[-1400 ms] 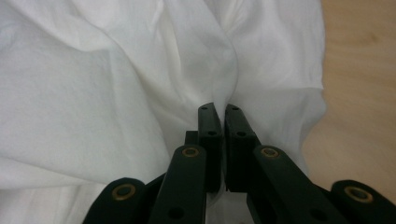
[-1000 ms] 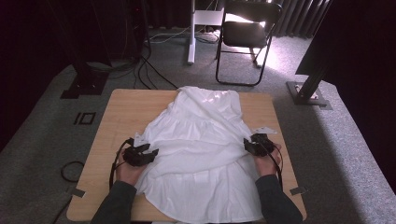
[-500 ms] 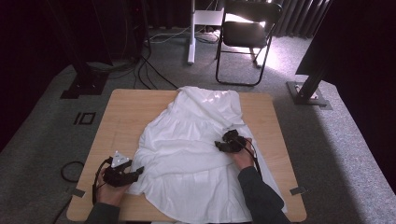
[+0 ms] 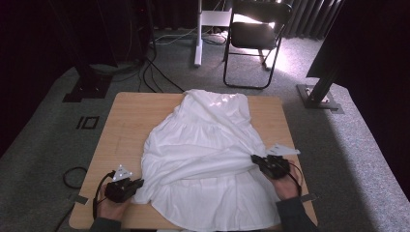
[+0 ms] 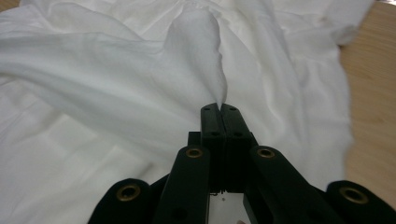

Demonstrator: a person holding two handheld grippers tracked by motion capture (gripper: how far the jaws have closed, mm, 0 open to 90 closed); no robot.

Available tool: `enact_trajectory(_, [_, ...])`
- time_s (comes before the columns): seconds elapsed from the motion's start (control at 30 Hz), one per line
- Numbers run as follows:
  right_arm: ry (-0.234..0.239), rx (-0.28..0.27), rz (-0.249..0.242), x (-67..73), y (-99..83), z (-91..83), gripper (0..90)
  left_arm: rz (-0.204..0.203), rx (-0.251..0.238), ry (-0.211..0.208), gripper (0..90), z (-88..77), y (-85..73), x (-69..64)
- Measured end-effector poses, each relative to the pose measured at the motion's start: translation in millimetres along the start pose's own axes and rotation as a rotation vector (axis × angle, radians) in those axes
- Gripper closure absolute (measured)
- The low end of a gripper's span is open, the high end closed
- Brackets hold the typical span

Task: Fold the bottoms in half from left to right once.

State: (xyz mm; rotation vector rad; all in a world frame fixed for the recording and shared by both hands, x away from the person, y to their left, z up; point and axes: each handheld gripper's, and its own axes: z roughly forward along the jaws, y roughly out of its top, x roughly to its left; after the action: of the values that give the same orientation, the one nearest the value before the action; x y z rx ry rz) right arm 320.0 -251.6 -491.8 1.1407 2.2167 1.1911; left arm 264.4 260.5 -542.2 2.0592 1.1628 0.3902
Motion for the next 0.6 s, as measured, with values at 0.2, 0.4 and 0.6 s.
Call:
enact_trajectory(0.2, [-0.031,-0.069,0.020,-9.9,-44.0,-64.4,89.4,0.024,-0.096,-0.077,88.7,-32.7,1.4,-24.5])
enact_trajectory(0.4, [-0.047,-0.101,0.046,-8.7,-95.0,-98.4,89.5,0.058,-0.069,-0.208,82.1,-36.9,-1.9,-44.1])
enact_trajectory(0.6, [-0.084,0.078,0.109,-20.0,-131.9,-85.9,66.3,0.049,-0.073,-0.174,57.8,-28.5,-0.3,-41.4])
